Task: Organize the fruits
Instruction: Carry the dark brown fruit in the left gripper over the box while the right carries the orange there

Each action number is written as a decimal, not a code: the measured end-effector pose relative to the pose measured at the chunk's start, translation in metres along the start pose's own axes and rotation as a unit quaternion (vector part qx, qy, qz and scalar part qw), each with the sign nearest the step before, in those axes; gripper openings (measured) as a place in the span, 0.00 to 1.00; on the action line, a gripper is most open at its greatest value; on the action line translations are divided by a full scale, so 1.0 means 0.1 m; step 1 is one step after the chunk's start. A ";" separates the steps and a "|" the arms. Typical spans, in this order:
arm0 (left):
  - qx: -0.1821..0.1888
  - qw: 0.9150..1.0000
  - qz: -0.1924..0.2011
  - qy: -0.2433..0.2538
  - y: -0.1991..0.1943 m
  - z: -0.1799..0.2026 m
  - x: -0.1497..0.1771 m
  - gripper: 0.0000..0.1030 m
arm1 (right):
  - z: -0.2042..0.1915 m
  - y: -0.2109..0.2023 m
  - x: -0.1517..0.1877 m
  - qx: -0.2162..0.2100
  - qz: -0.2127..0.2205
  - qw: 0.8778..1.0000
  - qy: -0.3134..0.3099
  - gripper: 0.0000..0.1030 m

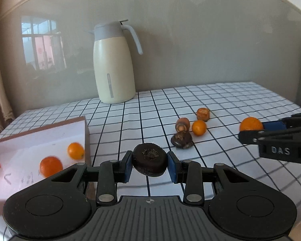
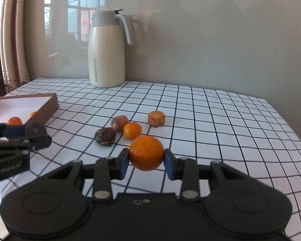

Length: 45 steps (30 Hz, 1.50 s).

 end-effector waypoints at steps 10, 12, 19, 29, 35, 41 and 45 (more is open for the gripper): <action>-0.019 1.000 0.019 -0.003 -0.37 -0.30 0.11 0.35 | -0.33 -0.22 0.06 -0.021 0.009 1.000 -0.015 0.28; -0.027 0.999 0.021 -0.007 -0.42 -0.39 0.13 0.35 | -0.40 -0.26 0.07 -0.025 0.011 0.999 -0.019 0.28; -0.060 0.998 0.022 -0.024 -0.54 -0.76 0.23 0.35 | -0.66 -0.36 0.06 -0.048 0.024 0.998 -0.041 0.28; -0.105 0.993 0.025 -0.056 -0.65 -1.26 0.37 0.35 | -1.06 -0.36 -0.03 -0.097 0.042 0.992 -0.072 0.28; -0.127 0.988 0.036 -0.076 -0.73 -1.52 0.39 0.35 | -1.37 -0.34 -0.11 -0.135 0.055 0.985 -0.097 0.28; -0.153 0.983 0.036 -0.091 -0.74 -1.80 0.39 0.35 | -1.68 -0.25 -0.21 -0.181 0.061 0.975 -0.117 0.28; -0.170 0.980 0.036 -0.096 -0.73 -1.95 0.40 0.35 | -1.85 -0.19 -0.25 -0.198 0.065 0.969 -0.130 0.28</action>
Point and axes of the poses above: each gripper's, at about its wrist camera, not at the fingertips, and y roughly the way its jaws point, z to its right, x to its underside, the point moved 3 cm from there along y, roughly the way its jaws point, and after that the axes turned 15 degrees about -x, right-handed, at the moved point
